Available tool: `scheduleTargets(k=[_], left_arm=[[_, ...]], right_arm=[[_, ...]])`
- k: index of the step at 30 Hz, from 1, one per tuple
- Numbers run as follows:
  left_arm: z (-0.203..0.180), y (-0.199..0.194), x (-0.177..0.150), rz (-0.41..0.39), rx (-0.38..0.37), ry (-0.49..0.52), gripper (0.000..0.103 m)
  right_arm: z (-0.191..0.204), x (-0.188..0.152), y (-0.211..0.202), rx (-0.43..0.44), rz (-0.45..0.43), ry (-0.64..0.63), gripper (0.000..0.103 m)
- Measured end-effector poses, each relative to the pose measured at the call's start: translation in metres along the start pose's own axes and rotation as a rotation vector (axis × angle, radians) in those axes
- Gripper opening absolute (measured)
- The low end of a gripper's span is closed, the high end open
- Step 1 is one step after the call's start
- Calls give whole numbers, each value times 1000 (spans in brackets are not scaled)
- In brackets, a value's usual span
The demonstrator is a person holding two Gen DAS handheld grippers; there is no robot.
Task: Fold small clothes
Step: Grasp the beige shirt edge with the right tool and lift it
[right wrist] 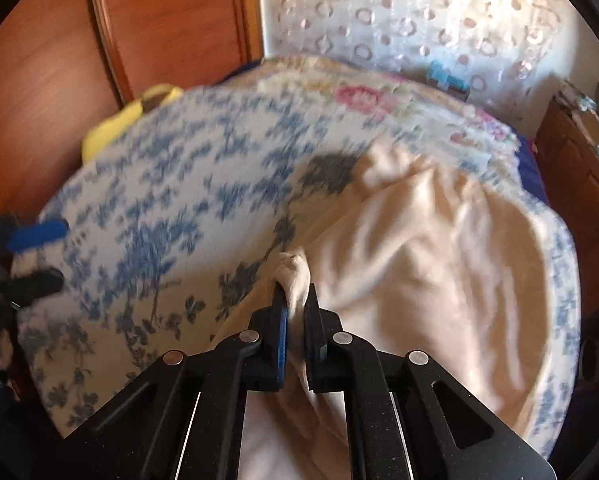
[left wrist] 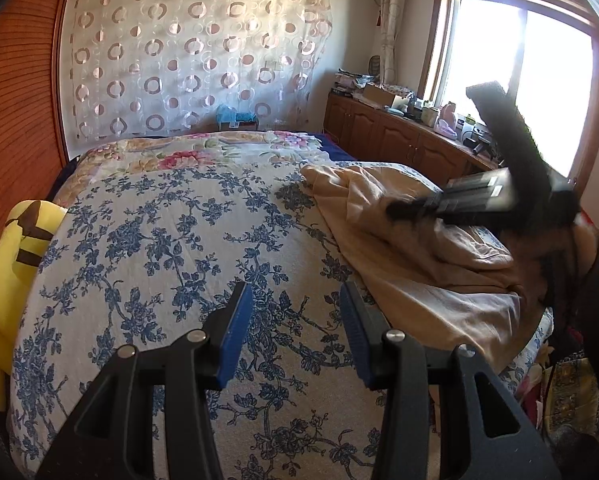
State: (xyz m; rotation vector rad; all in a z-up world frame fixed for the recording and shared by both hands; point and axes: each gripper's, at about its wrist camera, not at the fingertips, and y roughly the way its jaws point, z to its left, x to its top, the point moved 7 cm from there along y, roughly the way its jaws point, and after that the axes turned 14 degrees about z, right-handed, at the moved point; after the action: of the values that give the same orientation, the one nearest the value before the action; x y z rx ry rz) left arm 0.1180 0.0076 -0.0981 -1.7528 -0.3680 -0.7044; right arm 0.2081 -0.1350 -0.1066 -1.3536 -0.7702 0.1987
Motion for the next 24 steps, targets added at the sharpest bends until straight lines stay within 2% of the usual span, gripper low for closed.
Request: scheduleTargets(k=[3,7,9,14,17,20,21,23,24], left_arm=[[-1,1,0,2,-4,2,44],[-4,3,1,4,-8,5,44],[-6,3,0,6,-7,7,44],[-6,4,0,9,-7,6,44],[-4,6,-1,16,-4,5,44],[-4,8,-2,22,-2,2,44],[-4,9,-3,24,-2,3,44],[-5,10,-3,24,-2,6,44],[-6,10,-3,25,-2,6,44]], right_arm=[[-19,10,-31,-44,-59,4,3],[-55,31,-61,-164,-96,-4,3],[-79,42,-70,-245,-108,1,3],[-147,57,-73,-402,-103,106,3],[-163,65,-74,-416,-159,126,3],[-163,68,-83,-400,-236,123,3],[-165,70,-83,-421,-248,122,3],[-174,72,-74,-438,-230,136,3],[-183,72,-62,-448,-189,153,3]])
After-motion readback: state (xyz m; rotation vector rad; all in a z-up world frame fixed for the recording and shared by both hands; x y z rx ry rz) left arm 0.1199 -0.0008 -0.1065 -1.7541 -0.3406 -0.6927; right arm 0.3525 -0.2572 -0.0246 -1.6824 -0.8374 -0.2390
